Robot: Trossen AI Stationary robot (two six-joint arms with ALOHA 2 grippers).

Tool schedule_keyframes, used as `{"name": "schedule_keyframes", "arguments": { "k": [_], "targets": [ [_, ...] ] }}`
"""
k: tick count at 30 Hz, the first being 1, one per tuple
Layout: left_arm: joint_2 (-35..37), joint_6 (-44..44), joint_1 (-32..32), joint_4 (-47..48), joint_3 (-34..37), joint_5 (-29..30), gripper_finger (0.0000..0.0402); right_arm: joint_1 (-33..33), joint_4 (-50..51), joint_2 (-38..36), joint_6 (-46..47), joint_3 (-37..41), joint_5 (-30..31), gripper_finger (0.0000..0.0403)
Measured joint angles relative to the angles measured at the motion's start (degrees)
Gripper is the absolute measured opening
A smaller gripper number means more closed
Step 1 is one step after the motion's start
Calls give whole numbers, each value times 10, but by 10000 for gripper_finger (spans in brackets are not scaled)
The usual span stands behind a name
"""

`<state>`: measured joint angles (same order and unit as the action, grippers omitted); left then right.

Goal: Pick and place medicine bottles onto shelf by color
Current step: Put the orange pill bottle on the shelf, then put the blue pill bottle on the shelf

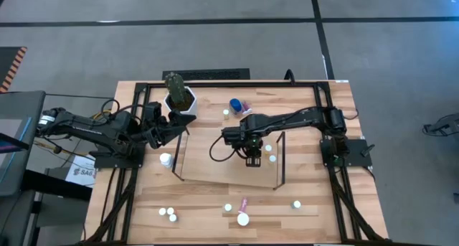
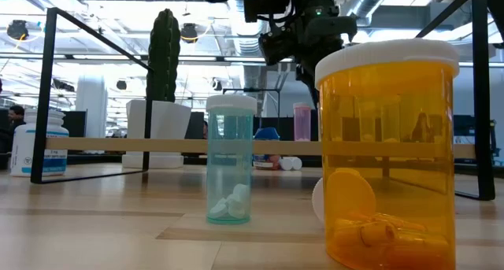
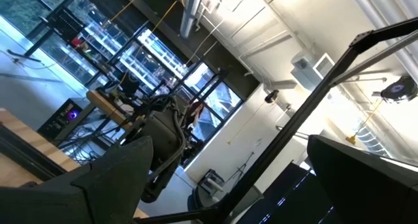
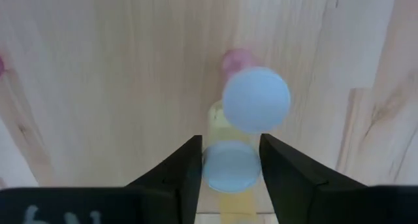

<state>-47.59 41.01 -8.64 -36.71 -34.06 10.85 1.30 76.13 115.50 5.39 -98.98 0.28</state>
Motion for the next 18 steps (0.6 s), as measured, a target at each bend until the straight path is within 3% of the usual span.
{"name": "schedule_keyframes", "arguments": {
  "k": [9,18],
  "targets": [
    [0,0,0,-1,0,1,393,0,64,-4,-8,-17,3,231],
    [0,1,0,-1,0,1,393,0,132,-14,-16,-87,11,230]
  ]
}}
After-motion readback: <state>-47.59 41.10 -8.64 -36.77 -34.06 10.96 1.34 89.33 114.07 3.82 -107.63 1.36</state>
